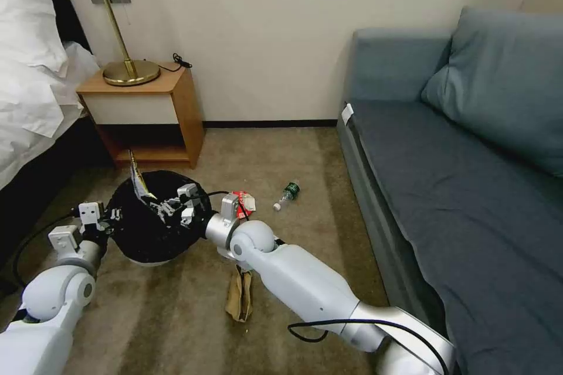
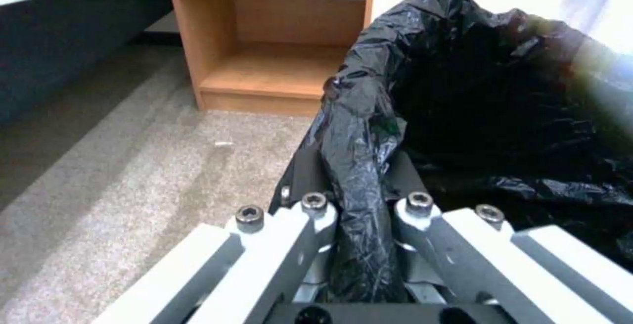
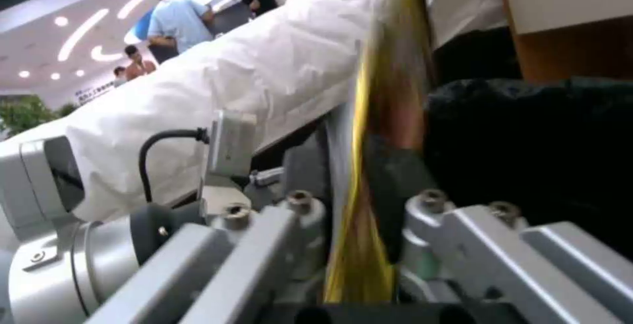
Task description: Pick up the trash bin, then pick up the garbage on the floor and place it into the trash bin.
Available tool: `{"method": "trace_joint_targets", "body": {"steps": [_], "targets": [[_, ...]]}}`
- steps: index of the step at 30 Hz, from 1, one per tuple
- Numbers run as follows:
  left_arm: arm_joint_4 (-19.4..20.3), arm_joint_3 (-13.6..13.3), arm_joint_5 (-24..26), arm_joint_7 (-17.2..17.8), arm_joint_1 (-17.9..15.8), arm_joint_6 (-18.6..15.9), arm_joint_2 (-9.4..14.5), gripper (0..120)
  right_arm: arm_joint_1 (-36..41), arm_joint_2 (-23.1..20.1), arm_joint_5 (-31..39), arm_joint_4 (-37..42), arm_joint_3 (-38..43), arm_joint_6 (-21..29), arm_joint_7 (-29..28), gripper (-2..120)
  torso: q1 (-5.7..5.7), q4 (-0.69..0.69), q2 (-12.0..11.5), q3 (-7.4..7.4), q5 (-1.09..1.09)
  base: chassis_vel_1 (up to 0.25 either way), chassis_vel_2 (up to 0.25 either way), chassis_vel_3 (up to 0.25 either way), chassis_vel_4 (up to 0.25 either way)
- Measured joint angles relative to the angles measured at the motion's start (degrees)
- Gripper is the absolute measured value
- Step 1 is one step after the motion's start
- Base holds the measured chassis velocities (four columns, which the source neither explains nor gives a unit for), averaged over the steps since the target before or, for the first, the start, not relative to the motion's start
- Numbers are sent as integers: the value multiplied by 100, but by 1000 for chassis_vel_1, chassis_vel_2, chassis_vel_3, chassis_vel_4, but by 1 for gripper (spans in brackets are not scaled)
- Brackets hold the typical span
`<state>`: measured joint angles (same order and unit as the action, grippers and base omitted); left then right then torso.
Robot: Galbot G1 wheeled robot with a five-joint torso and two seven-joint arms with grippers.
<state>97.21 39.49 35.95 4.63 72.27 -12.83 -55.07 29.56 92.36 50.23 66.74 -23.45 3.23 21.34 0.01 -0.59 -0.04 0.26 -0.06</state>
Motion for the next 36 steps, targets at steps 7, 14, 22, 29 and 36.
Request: {"method": "trace_joint_targets", "body": {"steps": [7, 14, 22, 29, 36], "targets": [[-38, 28, 26, -17, -2, 19, 0, 4, 22, -14, -64, -66, -19, -3, -3, 47, 0, 0, 0, 0, 0, 0, 0, 0, 0], [-42, 68, 24, -26, 31, 25, 74, 4, 21, -66, 11, 248, -38, 218, -244, 71, 0, 2, 0, 0, 1, 0, 0, 0, 0], [-23, 176, 52, -19, 87, 37, 223, 4, 55, -996, 456, 1293, -287, 919, -1155, 95, 0, -4, 0, 0, 2, 0, 0, 0, 0], [-166, 244, -159, -81, 86, 108, 236, 4, 308, -1837, 464, 2077, -481, 1826, -2519, 100, 0, 0, 0, 0, 2, 0, 0, 0, 0], [-251, 218, -284, -107, 57, 108, 357, 4, 757, -2176, 136, 2162, -605, 2010, -3021, 100, 0, -2, 0, 0, 0, 0, 0, 0, 0]]}}
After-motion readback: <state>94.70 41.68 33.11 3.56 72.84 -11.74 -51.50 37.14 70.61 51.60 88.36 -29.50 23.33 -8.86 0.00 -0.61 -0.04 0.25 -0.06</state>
